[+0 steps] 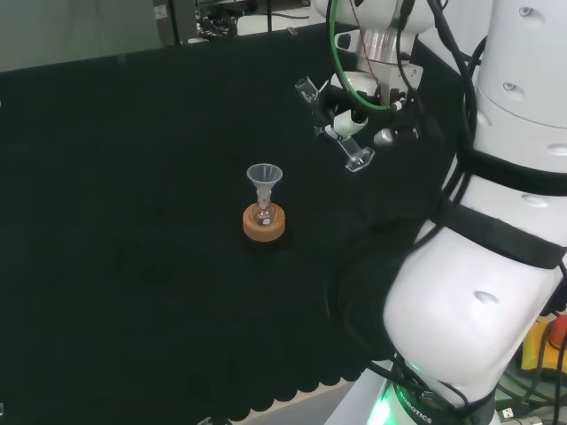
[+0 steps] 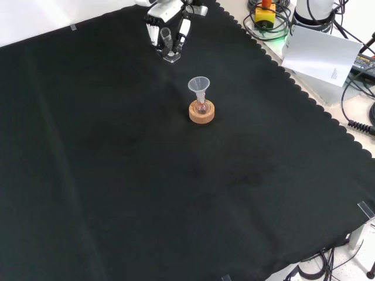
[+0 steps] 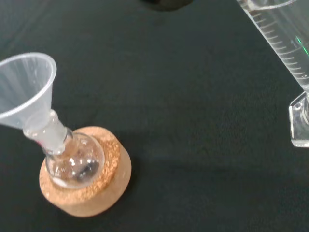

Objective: Pour the water from the graduated cylinder into the round-bottom flask.

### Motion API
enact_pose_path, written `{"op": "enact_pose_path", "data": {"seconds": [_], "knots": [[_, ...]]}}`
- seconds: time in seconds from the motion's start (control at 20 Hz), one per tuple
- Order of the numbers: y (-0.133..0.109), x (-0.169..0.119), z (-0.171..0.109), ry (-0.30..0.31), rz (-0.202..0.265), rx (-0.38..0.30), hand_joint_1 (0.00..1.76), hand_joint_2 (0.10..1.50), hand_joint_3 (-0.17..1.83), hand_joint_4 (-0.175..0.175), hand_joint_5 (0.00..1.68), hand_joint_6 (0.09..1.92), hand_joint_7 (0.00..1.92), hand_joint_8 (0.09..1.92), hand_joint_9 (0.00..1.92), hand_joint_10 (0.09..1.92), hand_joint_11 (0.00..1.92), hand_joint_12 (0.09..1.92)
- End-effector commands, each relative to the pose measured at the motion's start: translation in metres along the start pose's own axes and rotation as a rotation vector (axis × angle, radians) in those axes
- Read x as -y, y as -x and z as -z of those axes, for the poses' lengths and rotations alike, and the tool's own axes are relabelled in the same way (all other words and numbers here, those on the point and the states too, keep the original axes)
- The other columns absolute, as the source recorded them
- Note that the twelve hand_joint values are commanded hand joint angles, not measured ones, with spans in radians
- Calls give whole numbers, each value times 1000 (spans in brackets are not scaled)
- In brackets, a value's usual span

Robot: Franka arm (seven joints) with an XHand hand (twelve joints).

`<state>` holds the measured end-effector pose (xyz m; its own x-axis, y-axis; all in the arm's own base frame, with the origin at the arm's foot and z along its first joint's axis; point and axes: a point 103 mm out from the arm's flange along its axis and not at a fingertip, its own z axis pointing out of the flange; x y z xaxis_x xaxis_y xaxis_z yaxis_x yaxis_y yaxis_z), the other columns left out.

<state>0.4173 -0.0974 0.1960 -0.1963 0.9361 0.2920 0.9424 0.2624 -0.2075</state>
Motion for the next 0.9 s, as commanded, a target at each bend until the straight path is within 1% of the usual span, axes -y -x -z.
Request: {"op": "enact_pose_path", "data": {"seconds": [0.05, 0.2, 0.5, 0.9], "knots": [[-18, 34, -26, -347, 118, 216, 1268, 1087, -1, -175, 1030, 926, 1053, 914, 1474, 87, 1320, 700], [-15, 39, -25, -364, 108, 225, 1268, 1087, -1, -175, 1030, 925, 1053, 914, 1475, 87, 1320, 699], [-12, 45, -21, -372, 98, 238, 1268, 1087, -1, -175, 1031, 924, 1054, 912, 1476, 87, 1321, 699], [-7, 50, -19, -424, 92, 252, 1268, 1087, -1, -175, 1032, 923, 1055, 910, 1477, 87, 1324, 699]]}}
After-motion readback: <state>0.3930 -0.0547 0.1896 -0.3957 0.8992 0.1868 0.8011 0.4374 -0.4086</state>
